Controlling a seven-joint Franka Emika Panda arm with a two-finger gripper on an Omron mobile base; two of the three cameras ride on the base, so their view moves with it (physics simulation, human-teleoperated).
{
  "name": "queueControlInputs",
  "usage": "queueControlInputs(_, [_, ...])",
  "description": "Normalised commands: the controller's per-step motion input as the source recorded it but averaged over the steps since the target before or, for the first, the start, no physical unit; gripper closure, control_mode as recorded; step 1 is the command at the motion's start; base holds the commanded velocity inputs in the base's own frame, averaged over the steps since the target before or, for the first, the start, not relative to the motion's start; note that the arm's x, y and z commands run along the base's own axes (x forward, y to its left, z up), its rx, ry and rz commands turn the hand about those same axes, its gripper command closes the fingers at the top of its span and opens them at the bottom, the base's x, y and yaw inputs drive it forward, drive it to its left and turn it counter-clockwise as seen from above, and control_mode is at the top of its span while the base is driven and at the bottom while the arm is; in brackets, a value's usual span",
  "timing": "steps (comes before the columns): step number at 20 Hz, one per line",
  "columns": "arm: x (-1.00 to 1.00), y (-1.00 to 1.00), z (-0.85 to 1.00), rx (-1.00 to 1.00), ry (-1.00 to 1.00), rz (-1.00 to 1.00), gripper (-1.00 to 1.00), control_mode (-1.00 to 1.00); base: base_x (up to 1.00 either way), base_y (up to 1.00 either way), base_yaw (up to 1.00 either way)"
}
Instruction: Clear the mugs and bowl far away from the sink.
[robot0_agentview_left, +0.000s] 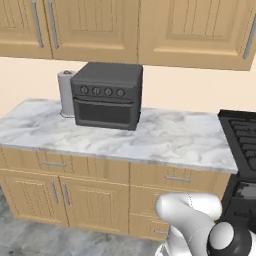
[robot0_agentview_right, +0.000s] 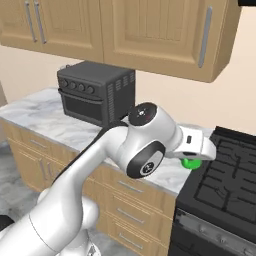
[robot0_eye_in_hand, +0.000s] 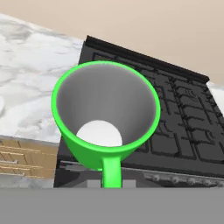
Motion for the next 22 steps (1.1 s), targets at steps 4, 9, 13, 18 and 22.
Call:
queueControlInputs(4, [0.0, 0.0, 0.0, 0.0, 0.0, 0.0, 1.0, 1.0, 0.75, 0.38, -0.42])
queueControlInputs(9, [0.0, 0.0, 0.0, 0.0, 0.0, 0.0, 1.0, 1.0, 0.68, 0.79, -0.31])
queueControlInputs(13, [0.67, 0.71, -0.52, 0.01, 0.0, -0.1, 1.0, -1.0, 0.0, 0.0, 0.0])
queueControlInputs(18, [0.93, 0.47, -0.38, 0.04, 0.0, 0.02, 1.0, -1.0, 0.0, 0.0, 0.0])
queueControlInputs(22, [0.92, 0.06, -0.33, 0.04, 0.0, 0.0, 1.0, -1.0, 0.0, 0.0, 0.0])
